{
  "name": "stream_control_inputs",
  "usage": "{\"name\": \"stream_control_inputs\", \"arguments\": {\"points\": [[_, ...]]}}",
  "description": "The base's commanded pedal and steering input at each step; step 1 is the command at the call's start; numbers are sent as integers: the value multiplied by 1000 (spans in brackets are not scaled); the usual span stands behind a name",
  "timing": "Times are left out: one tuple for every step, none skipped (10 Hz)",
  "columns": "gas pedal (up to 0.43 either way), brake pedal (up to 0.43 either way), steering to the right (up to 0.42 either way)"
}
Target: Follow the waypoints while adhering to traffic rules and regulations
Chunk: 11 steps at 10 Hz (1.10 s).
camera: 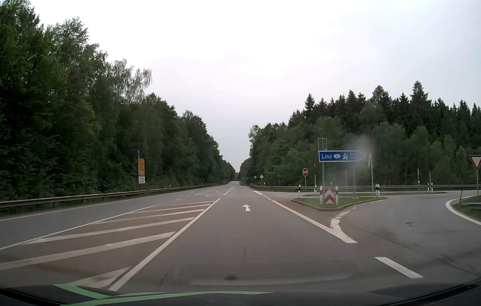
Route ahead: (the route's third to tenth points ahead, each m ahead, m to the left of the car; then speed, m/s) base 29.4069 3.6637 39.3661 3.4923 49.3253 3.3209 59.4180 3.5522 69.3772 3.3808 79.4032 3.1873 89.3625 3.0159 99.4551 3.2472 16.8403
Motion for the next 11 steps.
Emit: {"name": "stream_control_inputs", "arguments": {"points": [[67, 0, -3], [67, 0, -3], [67, 0, -3], [67, 0, -3], [67, 0, -2], [67, 0, -2], [67, 0, -2], [67, 0, -2], [67, 0, -2], [67, 0, -2], [67, 0, -2]]}}
